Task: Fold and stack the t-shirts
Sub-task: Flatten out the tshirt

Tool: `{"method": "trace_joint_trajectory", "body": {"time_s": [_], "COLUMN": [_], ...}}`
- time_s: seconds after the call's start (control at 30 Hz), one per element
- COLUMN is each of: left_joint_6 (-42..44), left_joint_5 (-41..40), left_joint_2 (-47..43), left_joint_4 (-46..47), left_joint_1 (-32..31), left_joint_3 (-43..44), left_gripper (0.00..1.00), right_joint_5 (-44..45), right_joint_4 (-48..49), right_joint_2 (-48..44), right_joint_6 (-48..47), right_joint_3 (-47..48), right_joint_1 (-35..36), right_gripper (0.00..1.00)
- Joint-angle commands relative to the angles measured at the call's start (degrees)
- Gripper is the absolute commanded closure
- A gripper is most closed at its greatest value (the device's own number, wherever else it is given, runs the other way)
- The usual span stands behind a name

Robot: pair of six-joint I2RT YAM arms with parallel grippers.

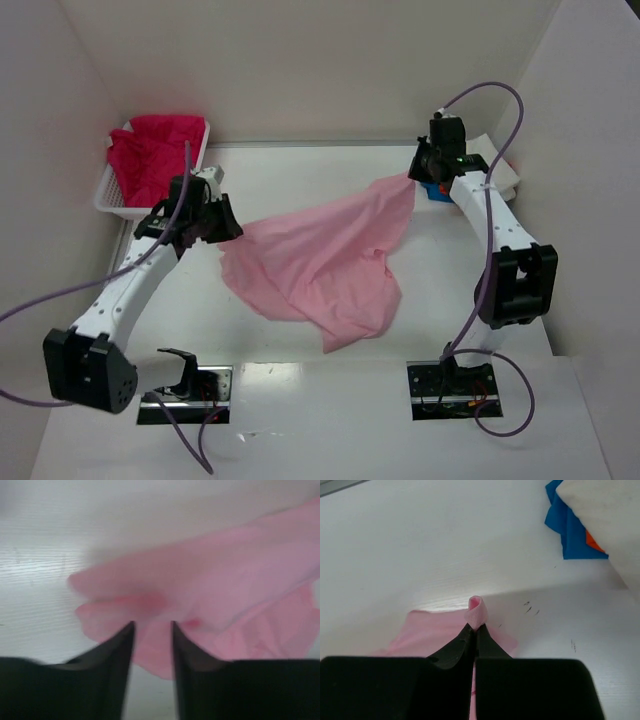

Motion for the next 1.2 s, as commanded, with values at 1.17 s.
{"method": "trace_joint_trajectory", "body": {"time_s": [1.17], "left_joint_6": [0.9], "left_joint_5": [-4.0], "left_joint_2": [48.0], "left_joint_4": [16.7], "left_joint_1": [0.6], "left_joint_3": [22.1], "left_gripper": [0.26], "right_joint_5": [2.5], "right_joint_4": [8.8], "right_joint_2": [2.5], "right_joint_6": [-2.1], "right_joint_3": [-7.2], "right_joint_1": [-2.5], "right_gripper": [0.99]}}
